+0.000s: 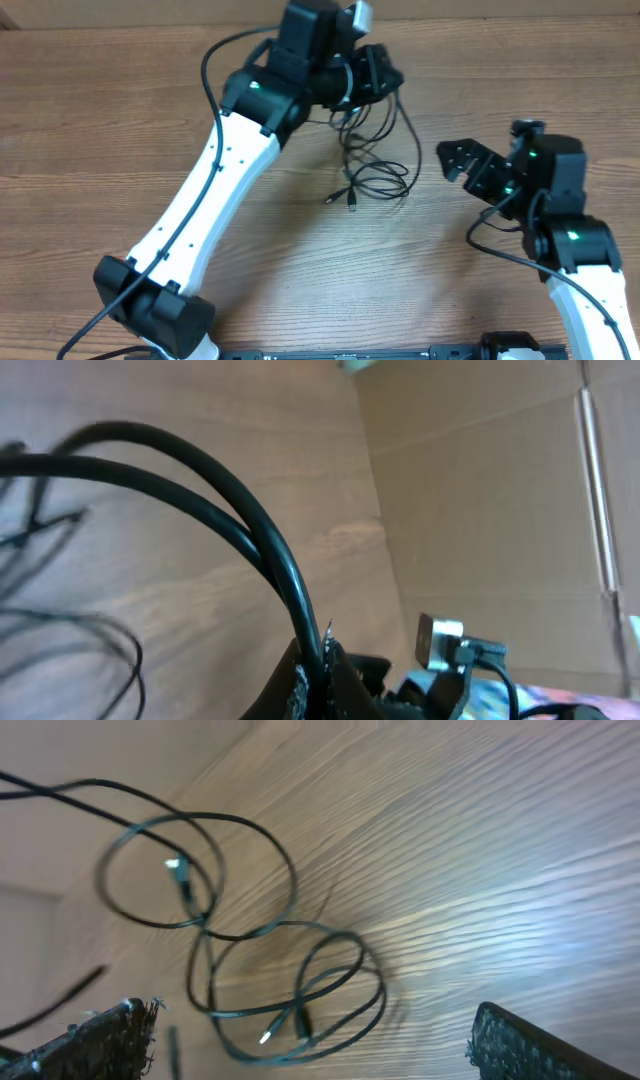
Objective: Untangle cables
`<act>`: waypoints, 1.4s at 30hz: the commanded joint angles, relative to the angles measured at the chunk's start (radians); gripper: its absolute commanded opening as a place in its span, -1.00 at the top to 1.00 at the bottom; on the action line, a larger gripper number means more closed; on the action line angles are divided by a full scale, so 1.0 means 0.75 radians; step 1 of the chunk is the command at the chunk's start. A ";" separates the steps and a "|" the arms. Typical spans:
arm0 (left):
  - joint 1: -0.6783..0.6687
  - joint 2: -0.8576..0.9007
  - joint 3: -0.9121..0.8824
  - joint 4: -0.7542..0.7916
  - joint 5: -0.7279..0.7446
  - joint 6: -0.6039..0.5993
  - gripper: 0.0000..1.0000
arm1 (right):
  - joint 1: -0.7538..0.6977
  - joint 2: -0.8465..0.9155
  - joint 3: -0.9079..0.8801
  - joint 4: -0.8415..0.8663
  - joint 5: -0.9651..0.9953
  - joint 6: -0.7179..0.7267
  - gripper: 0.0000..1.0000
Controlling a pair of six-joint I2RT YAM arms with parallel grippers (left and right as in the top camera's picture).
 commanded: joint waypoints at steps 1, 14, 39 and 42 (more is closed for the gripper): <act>-0.081 -0.042 0.152 -0.001 -0.271 0.122 0.92 | -0.068 -0.055 0.024 -0.030 0.061 -0.019 -1.00; -0.238 -0.040 0.174 -0.867 -1.231 -0.039 0.92 | -0.130 -0.068 0.024 -0.110 0.062 -0.020 -1.00; 0.396 -0.014 -0.194 -0.707 -0.467 0.165 -0.50 | -0.116 0.087 0.024 -0.119 -0.280 -0.009 -1.00; 0.311 0.006 -0.197 -0.633 -0.386 0.458 -0.76 | -0.116 0.139 0.024 -0.127 -0.280 -0.009 -1.00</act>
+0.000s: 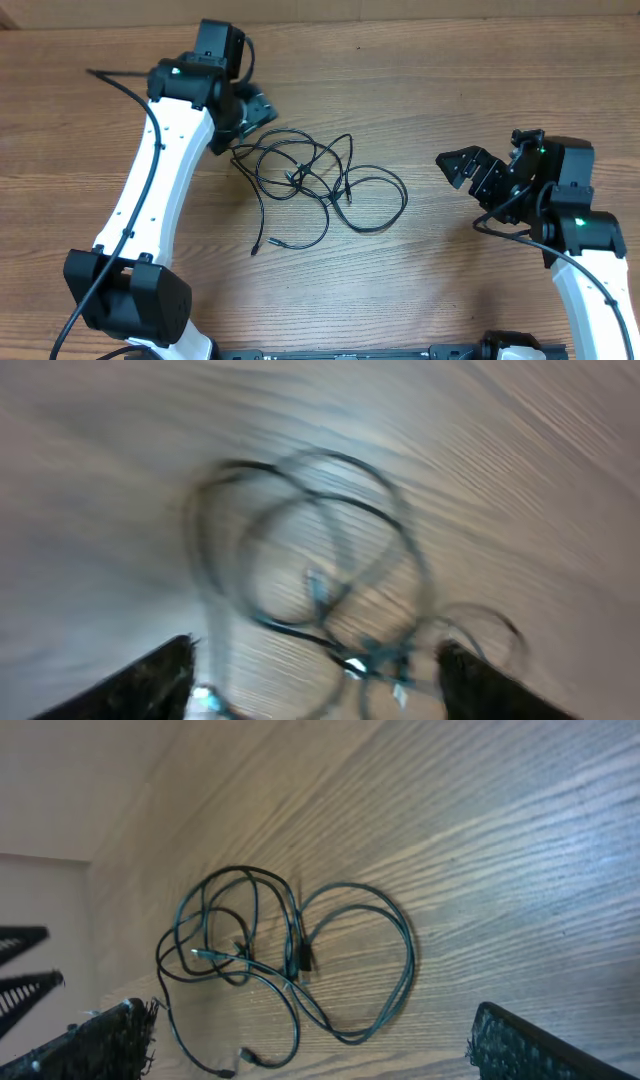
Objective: Untangle cables
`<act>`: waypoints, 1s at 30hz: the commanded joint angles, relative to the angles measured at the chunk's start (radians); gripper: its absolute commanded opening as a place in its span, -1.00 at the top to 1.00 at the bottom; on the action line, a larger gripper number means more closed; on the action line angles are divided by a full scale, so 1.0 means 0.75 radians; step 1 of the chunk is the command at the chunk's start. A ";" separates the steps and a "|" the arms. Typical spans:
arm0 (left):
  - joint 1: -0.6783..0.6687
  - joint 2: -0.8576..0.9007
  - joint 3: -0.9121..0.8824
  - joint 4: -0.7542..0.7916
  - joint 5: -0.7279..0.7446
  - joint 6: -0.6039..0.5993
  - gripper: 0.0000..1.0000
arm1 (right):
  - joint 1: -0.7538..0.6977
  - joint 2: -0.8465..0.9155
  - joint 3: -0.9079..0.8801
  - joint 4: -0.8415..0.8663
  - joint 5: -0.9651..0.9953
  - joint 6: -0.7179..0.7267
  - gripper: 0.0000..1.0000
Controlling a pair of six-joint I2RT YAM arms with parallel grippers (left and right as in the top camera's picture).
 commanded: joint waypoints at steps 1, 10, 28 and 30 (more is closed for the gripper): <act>-0.103 0.024 -0.011 0.030 0.209 0.431 -0.79 | 0.006 0.043 0.024 0.001 -0.011 -0.002 -1.00; -0.316 0.053 -0.234 0.227 -0.115 0.621 -0.75 | 0.006 0.085 0.024 -0.018 -0.011 -0.002 -1.00; -0.342 0.053 -0.519 0.671 -0.101 0.883 0.92 | 0.006 0.085 0.024 -0.030 -0.010 -0.003 -1.00; -0.340 0.051 -0.491 0.669 -0.102 0.809 0.92 | 0.006 0.085 0.024 -0.039 -0.011 -0.003 -1.00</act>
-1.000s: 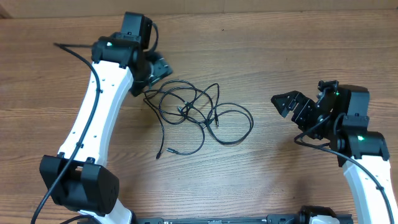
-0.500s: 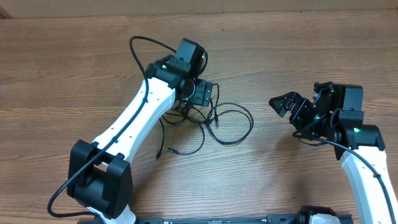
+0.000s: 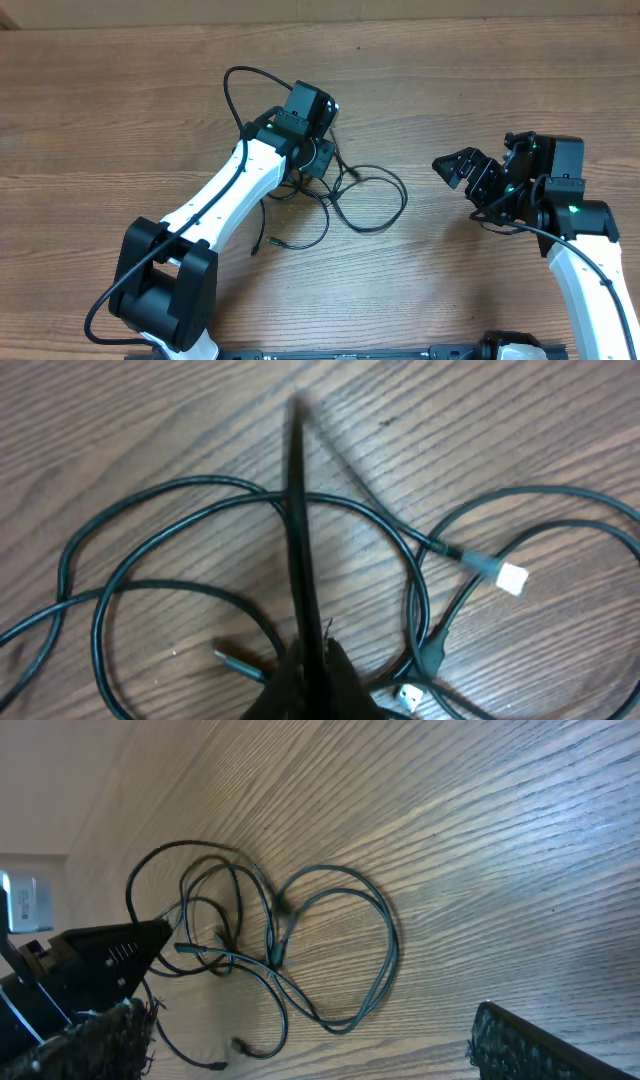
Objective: Untangle cables
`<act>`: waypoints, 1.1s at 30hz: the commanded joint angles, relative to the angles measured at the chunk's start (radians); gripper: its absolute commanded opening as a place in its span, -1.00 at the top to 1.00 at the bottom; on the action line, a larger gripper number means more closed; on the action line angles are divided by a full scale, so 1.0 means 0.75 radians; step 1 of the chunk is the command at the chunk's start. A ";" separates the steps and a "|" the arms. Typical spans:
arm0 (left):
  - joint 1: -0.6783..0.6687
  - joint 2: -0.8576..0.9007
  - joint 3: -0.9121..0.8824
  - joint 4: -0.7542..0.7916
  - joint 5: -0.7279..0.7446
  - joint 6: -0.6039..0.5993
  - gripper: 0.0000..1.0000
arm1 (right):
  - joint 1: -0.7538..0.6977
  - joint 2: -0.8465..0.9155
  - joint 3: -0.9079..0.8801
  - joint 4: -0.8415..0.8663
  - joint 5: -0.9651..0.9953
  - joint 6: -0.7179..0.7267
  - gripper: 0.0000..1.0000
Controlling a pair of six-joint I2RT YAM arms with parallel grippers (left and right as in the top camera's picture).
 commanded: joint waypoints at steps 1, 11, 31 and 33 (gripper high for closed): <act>-0.004 0.007 0.049 -0.012 -0.004 -0.115 0.92 | 0.006 0.000 0.024 -0.014 -0.007 -0.003 -1.00; -0.005 0.005 0.755 -0.411 0.171 -0.445 0.91 | 0.006 0.001 0.023 -0.048 -0.116 -0.002 -1.00; 0.015 0.005 1.239 -0.455 0.555 -1.103 0.91 | 0.434 0.299 0.022 0.762 -0.103 -0.428 -1.00; 0.024 0.005 1.289 -0.450 0.629 -1.138 0.91 | 0.454 0.359 0.022 0.899 -0.040 -0.428 -1.00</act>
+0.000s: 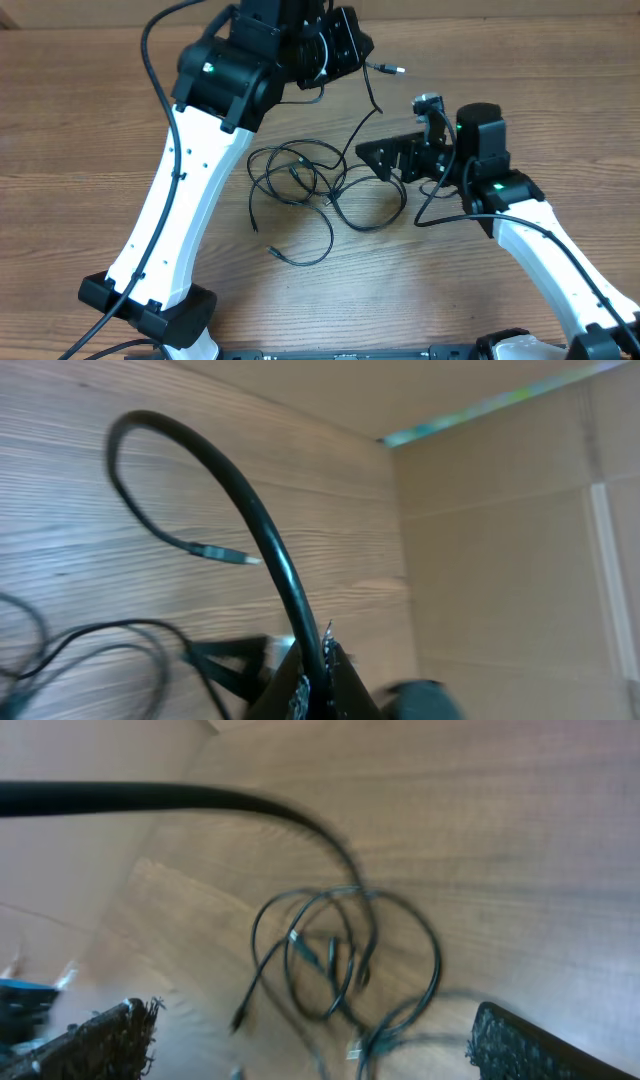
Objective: Untangle cables
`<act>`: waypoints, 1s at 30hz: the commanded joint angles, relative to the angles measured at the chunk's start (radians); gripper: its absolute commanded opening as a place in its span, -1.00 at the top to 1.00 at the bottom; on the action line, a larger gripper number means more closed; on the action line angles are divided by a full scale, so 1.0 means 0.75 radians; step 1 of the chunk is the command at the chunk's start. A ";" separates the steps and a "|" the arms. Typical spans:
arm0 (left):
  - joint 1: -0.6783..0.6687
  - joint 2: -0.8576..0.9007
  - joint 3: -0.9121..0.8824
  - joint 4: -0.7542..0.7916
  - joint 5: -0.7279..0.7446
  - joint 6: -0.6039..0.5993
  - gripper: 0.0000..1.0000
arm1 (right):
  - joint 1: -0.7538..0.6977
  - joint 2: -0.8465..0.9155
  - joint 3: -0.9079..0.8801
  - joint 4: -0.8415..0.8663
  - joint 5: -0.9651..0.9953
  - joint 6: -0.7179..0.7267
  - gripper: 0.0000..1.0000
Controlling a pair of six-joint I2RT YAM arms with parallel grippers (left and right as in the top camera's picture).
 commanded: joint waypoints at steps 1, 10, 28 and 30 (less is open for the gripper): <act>0.016 -0.014 0.102 0.016 0.145 -0.103 0.92 | 0.027 0.079 0.017 0.155 0.104 -0.073 -1.00; 0.044 -0.014 0.187 0.048 0.211 -0.096 0.92 | 0.086 0.261 0.017 0.414 0.188 -0.072 0.07; 0.131 0.013 0.181 -0.287 -0.107 0.496 0.92 | -0.225 -0.440 0.019 0.319 0.138 0.008 0.92; 0.100 0.044 0.181 -0.300 -0.107 0.599 0.92 | -0.225 -0.493 0.019 0.215 0.138 0.009 0.92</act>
